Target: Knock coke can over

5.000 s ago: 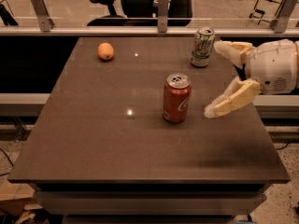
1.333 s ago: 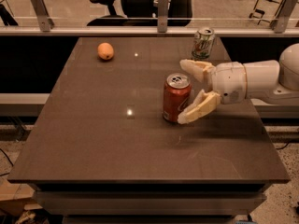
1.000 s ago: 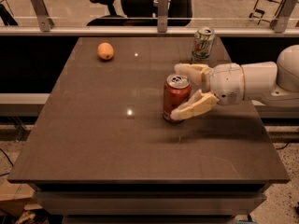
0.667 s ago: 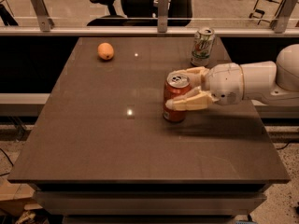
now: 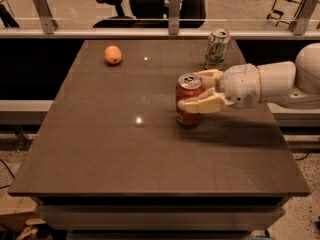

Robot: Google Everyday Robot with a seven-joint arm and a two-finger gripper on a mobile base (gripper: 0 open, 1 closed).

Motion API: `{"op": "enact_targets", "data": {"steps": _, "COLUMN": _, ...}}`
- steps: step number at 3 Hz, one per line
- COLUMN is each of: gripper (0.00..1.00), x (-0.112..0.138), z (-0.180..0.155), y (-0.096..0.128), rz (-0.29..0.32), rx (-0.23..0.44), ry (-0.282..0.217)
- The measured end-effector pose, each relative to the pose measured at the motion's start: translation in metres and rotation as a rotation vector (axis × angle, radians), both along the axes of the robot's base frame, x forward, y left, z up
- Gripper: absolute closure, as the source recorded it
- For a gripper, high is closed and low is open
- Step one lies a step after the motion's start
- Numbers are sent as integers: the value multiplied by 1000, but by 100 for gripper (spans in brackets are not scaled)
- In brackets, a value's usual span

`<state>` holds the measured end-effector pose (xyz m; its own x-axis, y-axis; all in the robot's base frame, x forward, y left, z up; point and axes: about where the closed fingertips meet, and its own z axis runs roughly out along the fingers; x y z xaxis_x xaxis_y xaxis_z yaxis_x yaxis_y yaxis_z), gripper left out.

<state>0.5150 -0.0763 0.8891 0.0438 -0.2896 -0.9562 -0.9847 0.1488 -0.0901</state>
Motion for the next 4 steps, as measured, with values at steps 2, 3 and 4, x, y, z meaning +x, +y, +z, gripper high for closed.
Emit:
{"op": "enact_targets", "data": {"steps": 2, "gripper": 100, "x": -7, "z": 2, "y": -4, "rz": -12, "rx": -20, "ry": -5}}
{"op": "enact_targets", "data": {"steps": 3, "gripper": 100, "x": -7, "z": 11, "y": -17, "rz": -51, "rx": -83, "ry": -11}}
{"op": "enact_targets", "data": {"steps": 4, "gripper": 100, "x": -5, "z": 21, "y": -34, "rz": -96, "rx": -171, "ry": -9}}
